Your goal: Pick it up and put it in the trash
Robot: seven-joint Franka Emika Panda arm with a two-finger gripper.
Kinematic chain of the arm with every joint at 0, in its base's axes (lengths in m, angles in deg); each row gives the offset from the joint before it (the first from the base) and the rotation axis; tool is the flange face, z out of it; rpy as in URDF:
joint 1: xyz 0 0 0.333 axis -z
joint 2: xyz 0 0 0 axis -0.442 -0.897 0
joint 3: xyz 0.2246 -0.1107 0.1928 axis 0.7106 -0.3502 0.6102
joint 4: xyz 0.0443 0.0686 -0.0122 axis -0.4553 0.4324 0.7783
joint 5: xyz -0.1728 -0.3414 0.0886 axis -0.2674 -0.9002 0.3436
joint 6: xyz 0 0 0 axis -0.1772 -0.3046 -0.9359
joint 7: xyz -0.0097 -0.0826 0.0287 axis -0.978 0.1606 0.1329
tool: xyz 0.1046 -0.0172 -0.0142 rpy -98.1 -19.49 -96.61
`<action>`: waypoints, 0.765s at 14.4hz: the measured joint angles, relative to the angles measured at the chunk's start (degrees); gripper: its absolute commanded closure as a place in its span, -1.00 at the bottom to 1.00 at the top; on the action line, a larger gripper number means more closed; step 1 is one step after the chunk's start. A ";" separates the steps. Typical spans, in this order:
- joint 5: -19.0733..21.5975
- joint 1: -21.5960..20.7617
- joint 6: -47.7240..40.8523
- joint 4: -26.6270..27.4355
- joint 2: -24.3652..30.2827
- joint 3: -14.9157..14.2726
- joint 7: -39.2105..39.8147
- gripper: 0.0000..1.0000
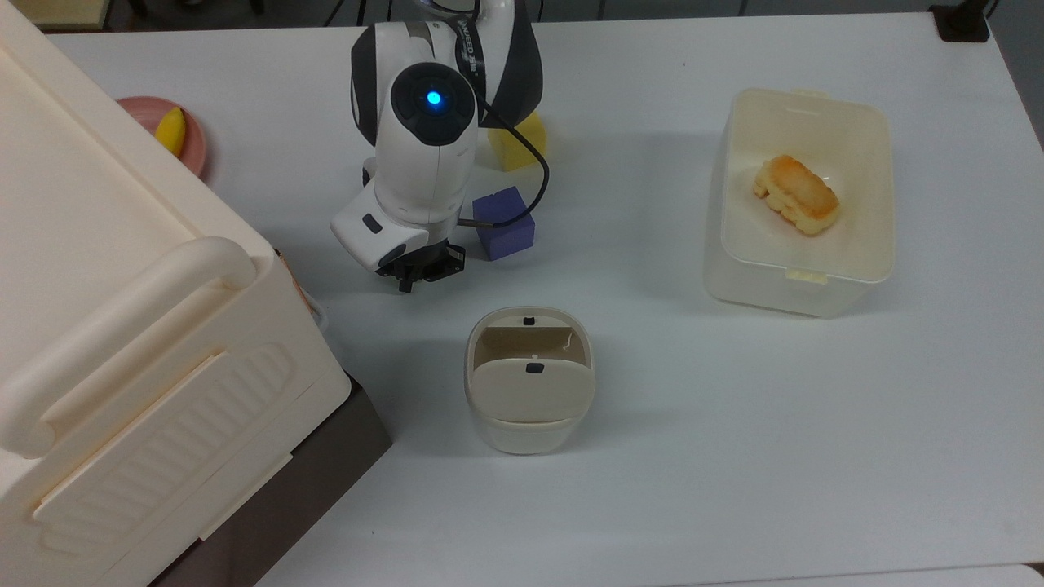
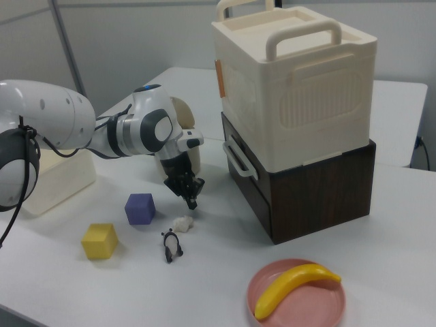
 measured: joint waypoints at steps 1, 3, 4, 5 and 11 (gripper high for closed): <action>0.00 0.00 0.00 -0.02 0.00 0.00 -0.55 -1.00; 0.00 -0.07 0.00 -0.14 0.08 0.09 -1.09 -1.00; 0.00 -0.25 0.00 -0.25 0.21 0.26 -1.17 -1.00; 0.00 -0.59 0.00 -0.36 0.36 0.61 -1.36 -1.00; -0.01 -2.24 -1.97 -0.16 2.18 3.32 -3.74 -1.00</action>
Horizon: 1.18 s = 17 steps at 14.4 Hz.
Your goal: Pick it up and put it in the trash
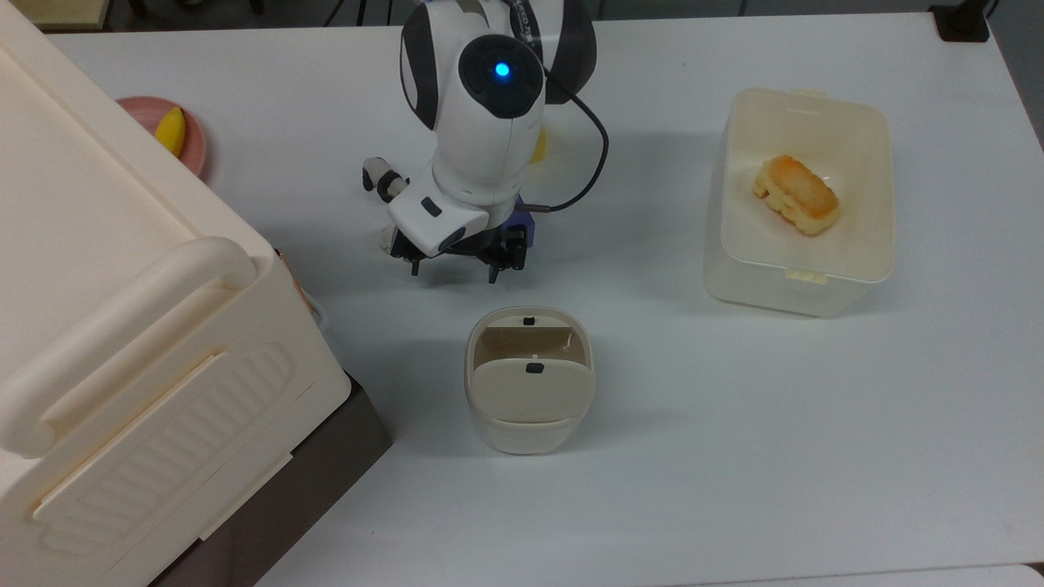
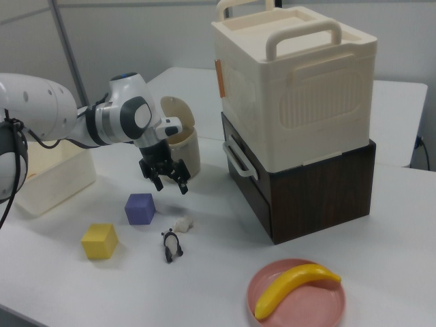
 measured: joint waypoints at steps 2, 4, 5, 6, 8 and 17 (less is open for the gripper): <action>0.00 0.09 -0.21 0.41 0.93 0.02 -0.36 -1.00; 0.00 0.32 -0.26 1.01 1.62 -0.02 -1.51 -1.00; 0.00 0.36 -0.26 1.17 1.70 -0.03 -1.75 -1.00; 0.00 0.43 -0.26 1.25 1.70 -0.05 -1.91 -1.00; 0.00 0.88 -0.26 1.28 1.82 -0.21 -2.29 -1.00; 0.00 2.31 -1.49 6.63 8.69 -3.91 -2.41 -1.00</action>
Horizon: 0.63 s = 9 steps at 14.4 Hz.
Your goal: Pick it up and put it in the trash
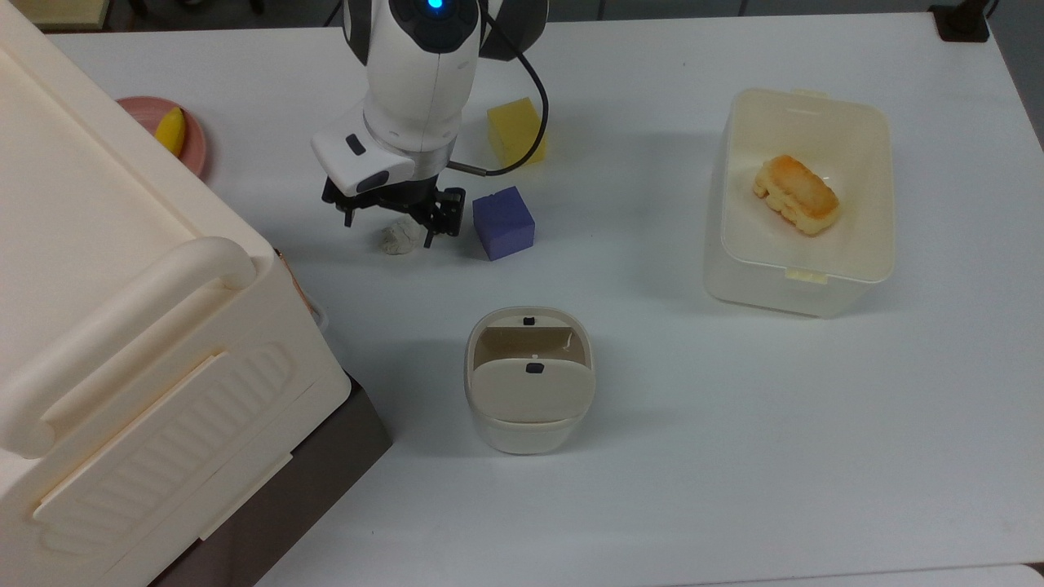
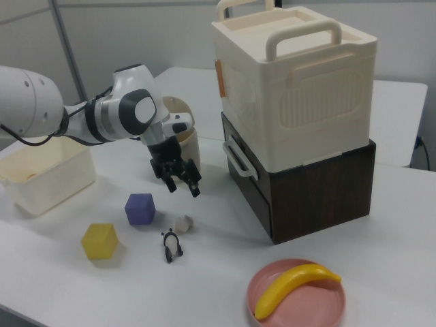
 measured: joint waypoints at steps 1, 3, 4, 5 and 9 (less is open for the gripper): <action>0.00 -0.06 -1.12 1.30 0.68 0.00 -0.02 -1.00; 0.00 -0.23 -1.49 3.22 1.27 0.01 -0.04 -1.00; 0.00 -0.35 -1.49 4.17 1.46 0.01 -0.09 -1.00; 0.00 -0.56 -1.49 5.24 1.62 0.01 -0.13 -1.00; 0.00 -0.75 -1.49 6.89 1.68 0.01 -0.15 -1.00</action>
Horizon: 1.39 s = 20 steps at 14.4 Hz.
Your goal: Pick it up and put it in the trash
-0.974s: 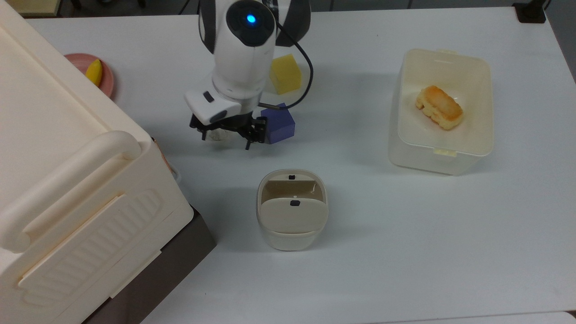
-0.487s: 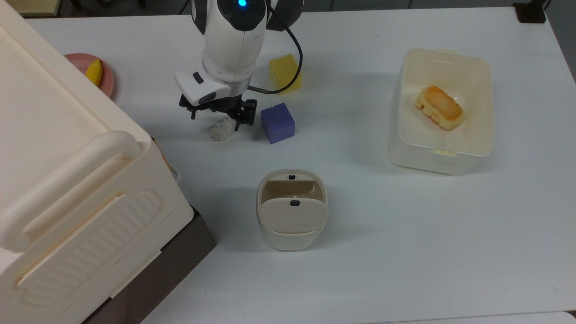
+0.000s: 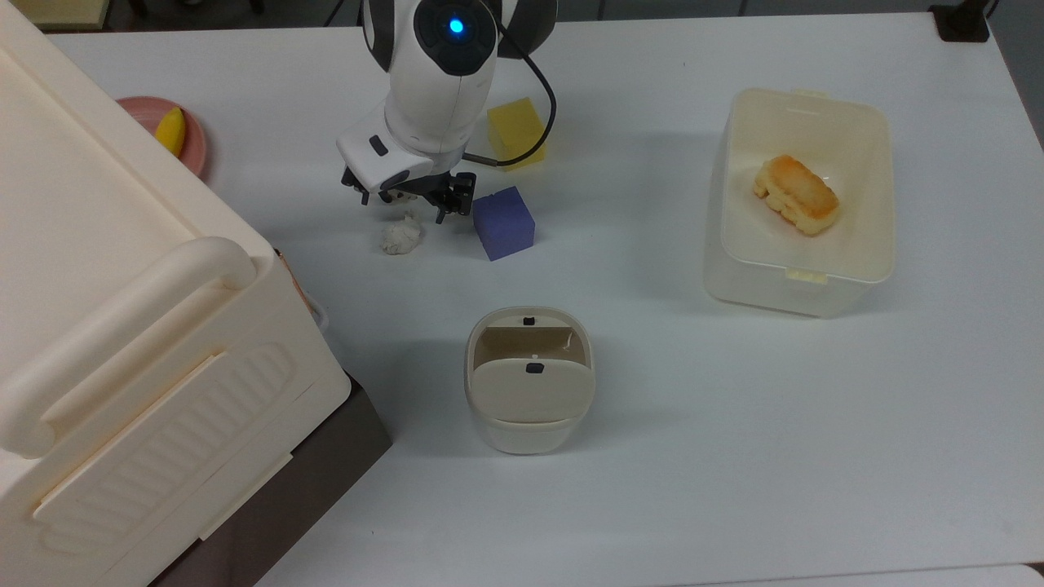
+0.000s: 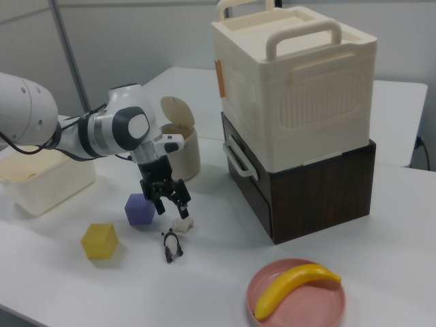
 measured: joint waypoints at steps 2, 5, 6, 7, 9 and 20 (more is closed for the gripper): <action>0.00 0.00 0.00 0.36 0.00 0.00 0.01 -1.00; -0.01 0.01 0.52 0.43 -0.10 0.00 2.75 -1.00; -0.01 0.02 1.98 0.48 -0.23 0.00 3.42 -1.00; -0.01 0.02 4.78 0.61 -0.59 0.00 3.71 -1.00; -0.01 0.07 6.96 1.01 -1.22 0.00 3.74 -1.00; -0.01 0.47 7.16 1.12 -2.85 -0.02 4.46 -1.00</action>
